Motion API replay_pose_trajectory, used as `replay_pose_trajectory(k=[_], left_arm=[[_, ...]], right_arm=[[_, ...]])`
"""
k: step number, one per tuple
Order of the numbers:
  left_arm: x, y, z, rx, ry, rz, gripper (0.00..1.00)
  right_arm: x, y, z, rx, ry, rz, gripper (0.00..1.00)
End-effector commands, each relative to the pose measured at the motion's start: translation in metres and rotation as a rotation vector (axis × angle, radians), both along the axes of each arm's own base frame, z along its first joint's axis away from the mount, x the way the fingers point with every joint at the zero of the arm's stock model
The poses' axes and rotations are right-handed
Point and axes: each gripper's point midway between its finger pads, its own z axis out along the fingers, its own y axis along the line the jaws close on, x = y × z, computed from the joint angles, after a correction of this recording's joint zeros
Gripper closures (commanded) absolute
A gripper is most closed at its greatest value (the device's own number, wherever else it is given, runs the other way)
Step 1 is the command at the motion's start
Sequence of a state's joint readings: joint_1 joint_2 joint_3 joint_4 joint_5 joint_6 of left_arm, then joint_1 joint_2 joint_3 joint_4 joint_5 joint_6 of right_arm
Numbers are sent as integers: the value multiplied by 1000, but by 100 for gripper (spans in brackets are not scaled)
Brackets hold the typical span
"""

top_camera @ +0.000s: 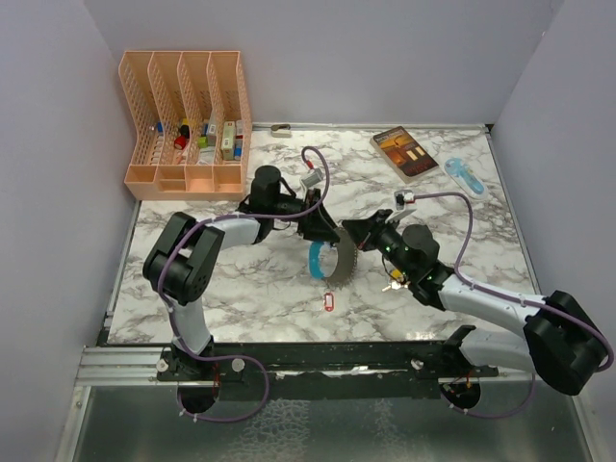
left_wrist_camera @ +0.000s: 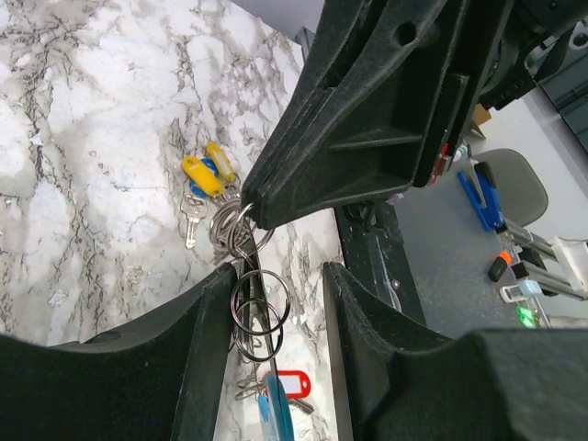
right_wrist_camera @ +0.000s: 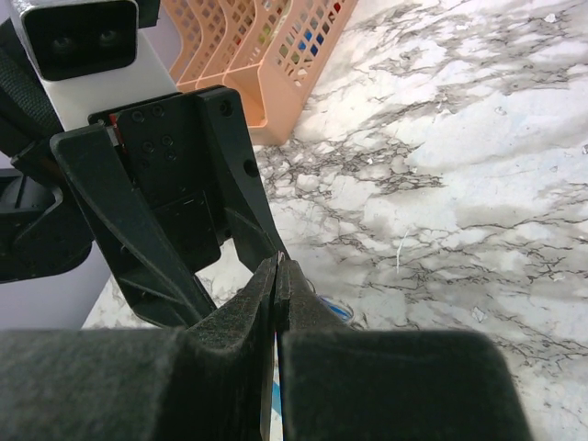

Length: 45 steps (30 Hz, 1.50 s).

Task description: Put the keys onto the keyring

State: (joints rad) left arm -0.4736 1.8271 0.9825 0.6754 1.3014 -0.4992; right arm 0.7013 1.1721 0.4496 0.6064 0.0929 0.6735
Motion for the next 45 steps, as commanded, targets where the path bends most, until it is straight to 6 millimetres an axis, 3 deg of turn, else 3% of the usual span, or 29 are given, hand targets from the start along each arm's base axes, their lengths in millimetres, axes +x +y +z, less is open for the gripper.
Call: replay_pose_trajectory(k=[1,8,12,20,23,26,29,41,45], left_arm=[[-10,-1,11,-66,-12,-45,55],[-28,5,25,-160,43,-118,58],[-26,3,21,-152,62,-131,64],[-32,6,38,-182,8,-123,70],[-32,6,43,-191,-5,-119,78],[-32,6,43,-193,-9,-119,94],[-32,6,39,-186,5,-119,100],[-43,15,34,-100,-45,-245,100],[-55,26,44,-60,-121,-315,100]], right_arm=[[3,4,11,65,-27,-8,99],[3,5,12,66,-33,-9,99],[2,2,12,65,-32,-19,99],[-1,0,5,62,-14,-22,99],[-2,0,3,64,-9,-21,99],[-3,-1,3,66,-7,-21,99],[-4,-2,4,67,-6,-21,99],[-29,-4,4,46,35,58,98],[-39,-24,13,29,18,18,83]])
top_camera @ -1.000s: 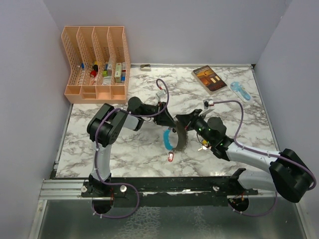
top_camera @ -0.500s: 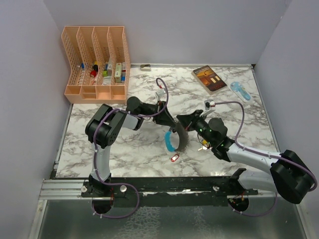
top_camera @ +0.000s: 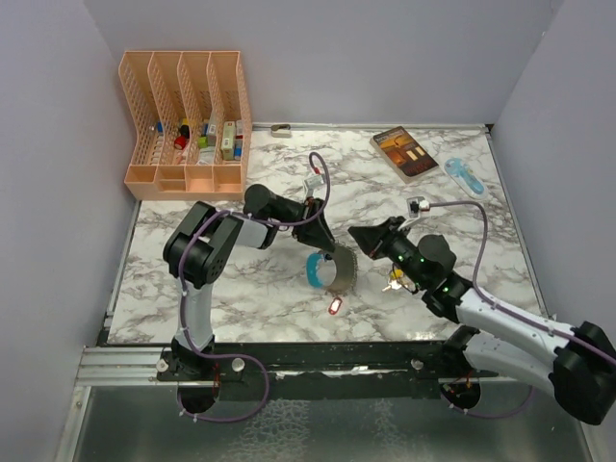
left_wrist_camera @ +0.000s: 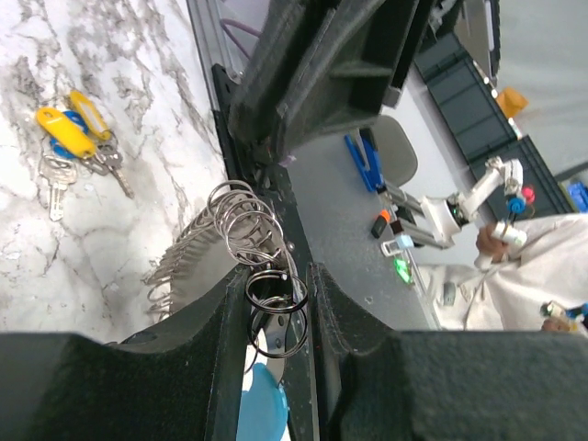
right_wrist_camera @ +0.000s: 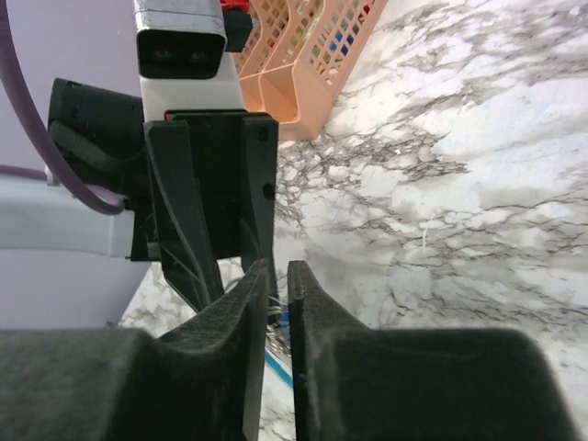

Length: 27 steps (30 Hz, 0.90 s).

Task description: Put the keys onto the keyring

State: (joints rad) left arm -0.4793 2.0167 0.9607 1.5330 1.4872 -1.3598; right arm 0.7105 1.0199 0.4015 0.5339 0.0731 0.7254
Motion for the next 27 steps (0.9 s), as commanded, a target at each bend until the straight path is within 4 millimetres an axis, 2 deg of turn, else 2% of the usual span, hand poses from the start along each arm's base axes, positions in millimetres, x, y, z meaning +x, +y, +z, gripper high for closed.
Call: replay_pose_trajectory(k=[1,6,13,16,19,24,27], left_arm=[[-24,18,36,-89,-371,-127,100],[-27,21,62,-83,-429,-150,100],[-17,13,103,-109,-435,-118,100],[-15,10,110,-114,-417,-108,100],[-12,6,118,-121,-385,-94,100],[-10,-3,134,-133,-330,-90,100],[-3,-9,147,-148,-269,-69,100]], right_arm=[[-18,-20,1,-49,0,-13,77],[-31,-22,26,-148,-57,55,64],[-59,4,49,-240,-235,321,48],[-67,16,60,-231,-296,408,46],[-69,26,62,-244,-314,468,46],[-56,36,67,-237,-392,452,46],[-47,43,72,-233,-431,445,50]])
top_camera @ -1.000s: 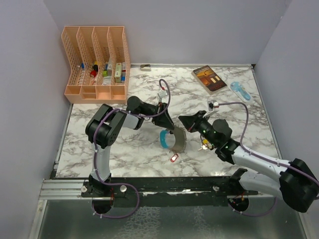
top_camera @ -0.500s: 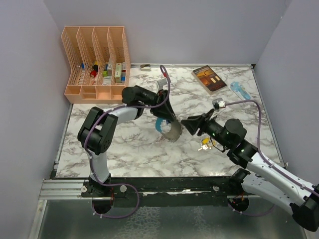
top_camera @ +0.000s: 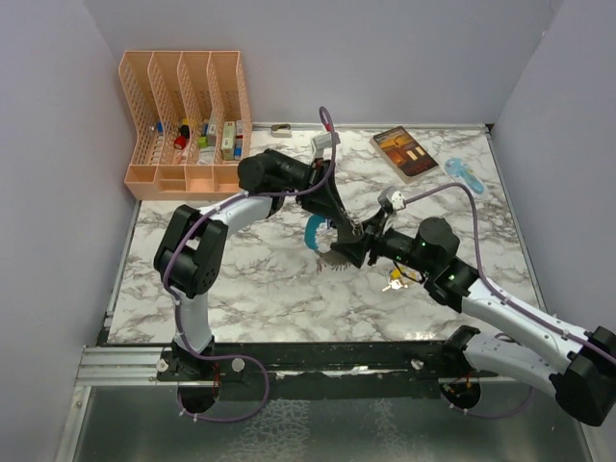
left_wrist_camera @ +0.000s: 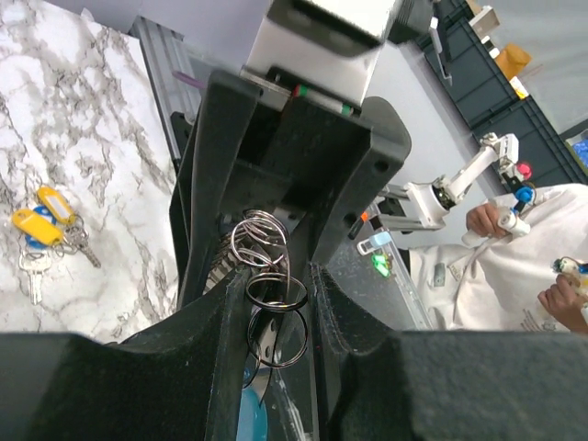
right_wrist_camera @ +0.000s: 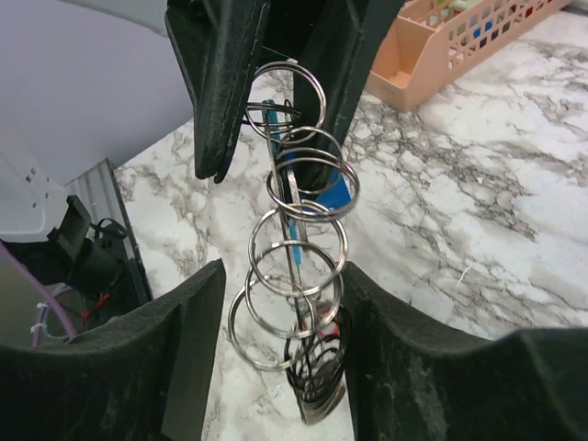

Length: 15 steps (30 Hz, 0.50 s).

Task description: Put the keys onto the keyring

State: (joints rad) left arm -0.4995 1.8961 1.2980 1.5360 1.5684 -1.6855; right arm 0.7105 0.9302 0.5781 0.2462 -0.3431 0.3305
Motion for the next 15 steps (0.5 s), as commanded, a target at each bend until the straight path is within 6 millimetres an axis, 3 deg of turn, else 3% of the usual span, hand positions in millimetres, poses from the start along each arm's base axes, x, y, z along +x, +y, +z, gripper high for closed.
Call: replay_pose_trajectory(k=[1,6,9,10,12,15], left_arm=[[2,-7,26,-133,-109,21,100],[16,-17,44,-176,-20,63,100],[36,-25,58,-203,10,170,100],[53,-32,54,-141,77,248,100],[76,-40,52,-67,-21,375,93],[94,-46,46,-6,-132,452,93]], right_arm=[[8,15,34,67,-156,47,55],[19,24,41,88,-172,44,98],[23,19,48,99,-178,2,99],[24,17,51,101,-186,-9,99],[25,12,58,100,-207,-31,99],[26,8,63,96,-222,-53,99]])
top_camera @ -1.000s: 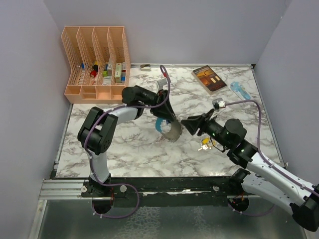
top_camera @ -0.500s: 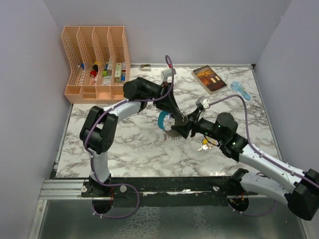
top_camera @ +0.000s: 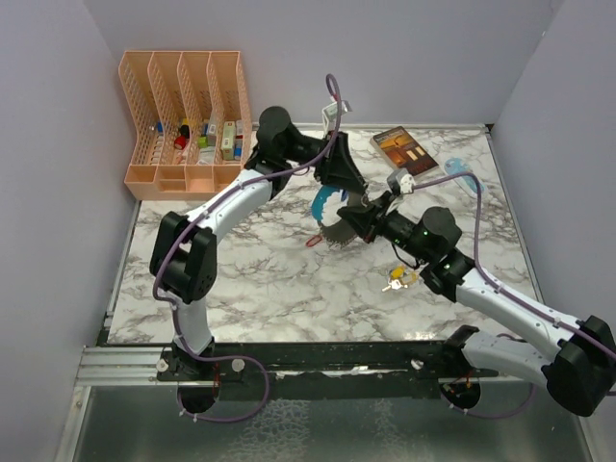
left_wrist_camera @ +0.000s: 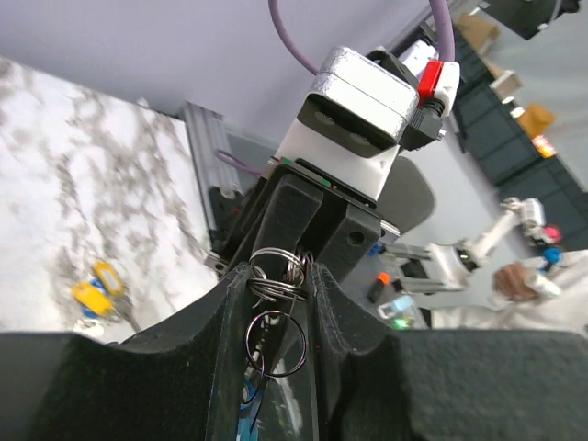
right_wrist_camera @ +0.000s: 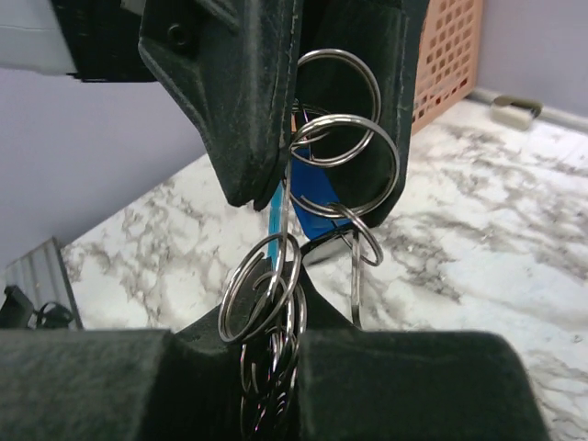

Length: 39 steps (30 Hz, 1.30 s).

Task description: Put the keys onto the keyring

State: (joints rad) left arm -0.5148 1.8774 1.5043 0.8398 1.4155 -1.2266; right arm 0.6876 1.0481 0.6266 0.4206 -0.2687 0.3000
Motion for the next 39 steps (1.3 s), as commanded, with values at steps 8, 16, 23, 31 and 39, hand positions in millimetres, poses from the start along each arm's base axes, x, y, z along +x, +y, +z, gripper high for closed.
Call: replay_pose_trajectory(k=[8,16,23,31,39], left_arm=[[38,-1,-24,64,-245,326,86],[-23,12,-53,-29,-242,127,70],[-22,11,-69,-5,-273,116,96],[-10,11,-82,69,-350,155,100],[1,23,-94,187,-537,200,100]], right_arm=[[-18,-4,26,-6,-118,50,99],[-23,2,22,33,-106,93,99],[-27,5,16,19,-88,120,99],[-36,-7,8,-25,-81,104,70],[-38,-69,35,-102,-93,-150,47]])
